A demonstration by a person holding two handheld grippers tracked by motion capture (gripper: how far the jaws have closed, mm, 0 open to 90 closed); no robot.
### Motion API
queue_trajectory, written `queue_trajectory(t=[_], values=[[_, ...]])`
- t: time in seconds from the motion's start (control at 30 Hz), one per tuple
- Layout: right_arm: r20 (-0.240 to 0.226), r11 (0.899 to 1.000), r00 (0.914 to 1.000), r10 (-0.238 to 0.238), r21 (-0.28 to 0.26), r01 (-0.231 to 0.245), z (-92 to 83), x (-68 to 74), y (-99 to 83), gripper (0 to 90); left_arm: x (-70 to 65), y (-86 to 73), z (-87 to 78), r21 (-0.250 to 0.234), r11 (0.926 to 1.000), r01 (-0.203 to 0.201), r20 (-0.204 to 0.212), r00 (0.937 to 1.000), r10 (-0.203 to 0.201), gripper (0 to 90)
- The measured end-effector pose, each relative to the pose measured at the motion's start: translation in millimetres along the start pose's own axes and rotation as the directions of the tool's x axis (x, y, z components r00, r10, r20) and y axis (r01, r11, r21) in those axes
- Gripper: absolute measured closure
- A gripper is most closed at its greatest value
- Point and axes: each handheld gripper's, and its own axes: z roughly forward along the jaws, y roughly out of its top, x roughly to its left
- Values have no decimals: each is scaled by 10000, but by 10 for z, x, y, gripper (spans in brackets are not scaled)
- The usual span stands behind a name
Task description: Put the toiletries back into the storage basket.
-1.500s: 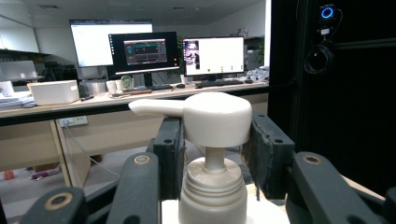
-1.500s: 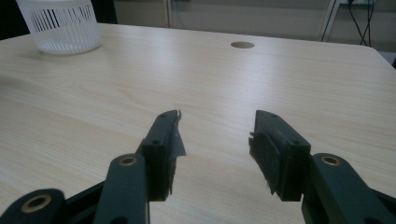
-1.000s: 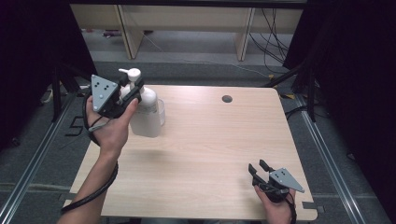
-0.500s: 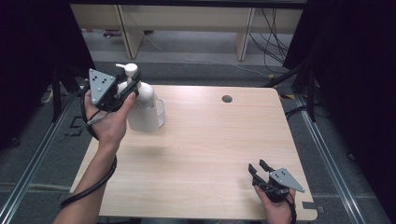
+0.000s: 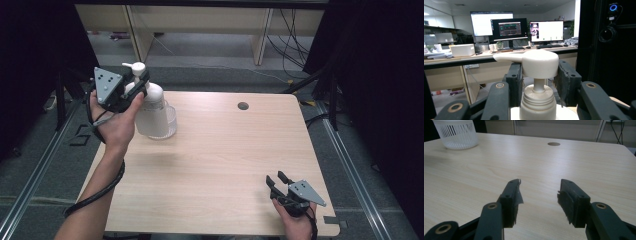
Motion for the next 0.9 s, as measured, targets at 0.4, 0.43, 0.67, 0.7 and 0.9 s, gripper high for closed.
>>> queue_trajectory(t=[0.4, 0.43, 0.67, 0.7, 0.9], values=[[-9, 10000, 10000, 15, 7, -15, 0, 0, 0, 514, 56, 6, 101, -31, 10000, 54, -85, 9999, -55, 595], [78, 10000, 10000, -34, 87, 33, -7, 0, 3, 514, 60, 9, 115, -52, 9999, 111, -99, 9999, -112, 595], [73, 9999, 10000, -23, 113, 22, -9, -1, 3, 514, 82, 20, 175, -54, 10000, 47, -174, 9998, -48, 595], [-7, 10000, 10000, -12, 1, 12, 0, -2, 0, 514, 88, 21, 181, -58, 10000, 27, -193, 9998, -29, 595], [86, 10000, 10000, -40, 65, 39, -8, -4, 3, 513, 110, 19, 225, -59, 10000, 47, -218, 9998, -48, 595]])
